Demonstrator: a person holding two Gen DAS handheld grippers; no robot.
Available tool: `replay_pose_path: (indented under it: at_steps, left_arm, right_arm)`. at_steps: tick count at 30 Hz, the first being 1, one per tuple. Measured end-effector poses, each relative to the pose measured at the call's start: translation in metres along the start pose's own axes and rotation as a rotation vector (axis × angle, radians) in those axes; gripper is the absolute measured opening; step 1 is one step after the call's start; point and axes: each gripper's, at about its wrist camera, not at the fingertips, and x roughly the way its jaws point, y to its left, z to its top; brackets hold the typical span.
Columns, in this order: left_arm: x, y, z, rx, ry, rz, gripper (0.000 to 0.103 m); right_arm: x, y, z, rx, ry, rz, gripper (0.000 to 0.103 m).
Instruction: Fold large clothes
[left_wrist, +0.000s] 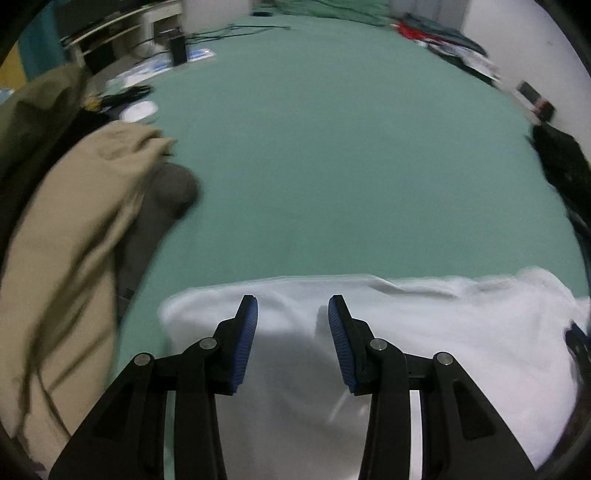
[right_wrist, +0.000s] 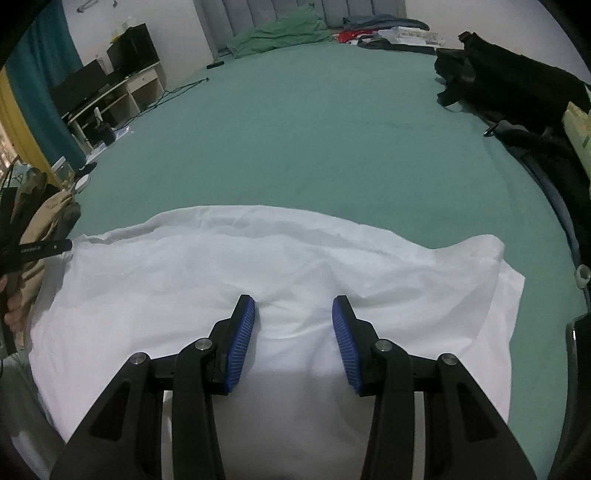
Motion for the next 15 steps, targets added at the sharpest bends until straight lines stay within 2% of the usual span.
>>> replay_pose_path:
  at_steps: [3,6,9,11,13,15]
  left_arm:
    - [0.009,-0.027,-0.006,0.06,0.062,-0.083,0.042]
    - [0.017,-0.055,-0.008,0.133,0.066,-0.053,0.042]
    - [0.021,-0.074,-0.001,0.14,0.062,-0.042,0.042]
    - [0.029,-0.083,0.008,0.163,0.04,-0.01,0.043]
    - [0.036,-0.088,0.02,0.187,0.015,0.058,0.045]
    - [0.038,-0.091,0.028,0.168,-0.003,0.117,0.045]
  right_arm:
    - [-0.007,-0.001,-0.002,0.006,-0.012,0.005,0.044]
    - [-0.009,-0.003,-0.005,0.012,-0.01,0.007,0.044]
    - [-0.008,-0.007,-0.008,0.024,0.003,0.008,0.044]
    - [-0.007,-0.009,-0.01,0.031,0.009,0.012,0.044]
    - [-0.007,-0.01,-0.009,0.03,0.013,0.014,0.044]
    - [-0.008,-0.01,-0.008,0.027,0.014,0.013,0.044]
